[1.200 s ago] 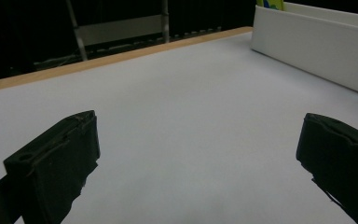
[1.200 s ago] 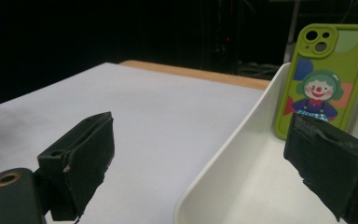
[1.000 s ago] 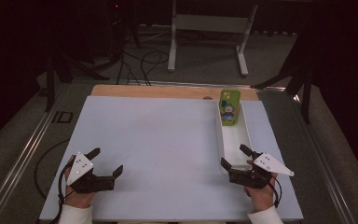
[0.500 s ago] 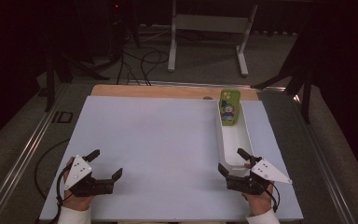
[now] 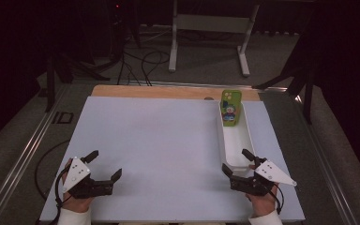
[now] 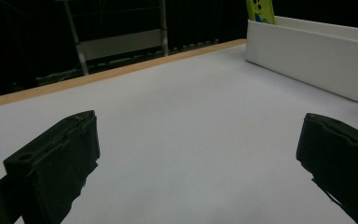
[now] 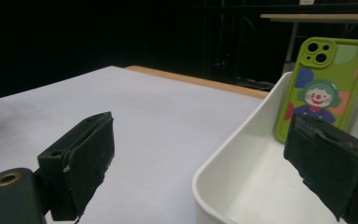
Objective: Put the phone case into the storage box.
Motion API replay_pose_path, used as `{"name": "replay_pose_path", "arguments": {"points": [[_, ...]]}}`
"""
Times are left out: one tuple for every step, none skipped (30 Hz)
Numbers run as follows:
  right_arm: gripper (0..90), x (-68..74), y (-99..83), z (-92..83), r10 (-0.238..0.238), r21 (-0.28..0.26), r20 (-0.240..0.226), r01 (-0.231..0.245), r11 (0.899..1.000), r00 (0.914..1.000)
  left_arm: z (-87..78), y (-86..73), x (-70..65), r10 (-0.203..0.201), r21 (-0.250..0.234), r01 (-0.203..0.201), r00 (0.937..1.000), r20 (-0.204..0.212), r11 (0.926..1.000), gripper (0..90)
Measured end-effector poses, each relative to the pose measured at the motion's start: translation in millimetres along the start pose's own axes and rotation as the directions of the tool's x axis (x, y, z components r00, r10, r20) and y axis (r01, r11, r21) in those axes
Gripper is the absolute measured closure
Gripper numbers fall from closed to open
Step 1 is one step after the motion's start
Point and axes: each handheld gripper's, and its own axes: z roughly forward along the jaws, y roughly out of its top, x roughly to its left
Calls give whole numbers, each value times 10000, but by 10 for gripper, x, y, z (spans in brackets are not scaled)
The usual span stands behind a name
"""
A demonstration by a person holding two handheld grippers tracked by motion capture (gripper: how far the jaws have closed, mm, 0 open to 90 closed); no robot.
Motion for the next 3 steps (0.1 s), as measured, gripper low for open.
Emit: {"name": "replay_pose_path", "arguments": {"points": [[85, -5, 1, -4, -13, -15, 42, 13, 10000, 10000, 0, -1, 4, -3, 8, 3, 10000, 2, 10000, 0], [85, -12, 2, -7, -22, -23, 73, 23, 10000, 10000, 0, -2, 5, -10, 25, 10, 10000, -13, 10000, 0], [85, -14, 3, -8, 24, -45, 88, -24, 10000, 10000, 0, -2, 5, -10, 25, 10, 10000, -13, 10000, 0]]}}
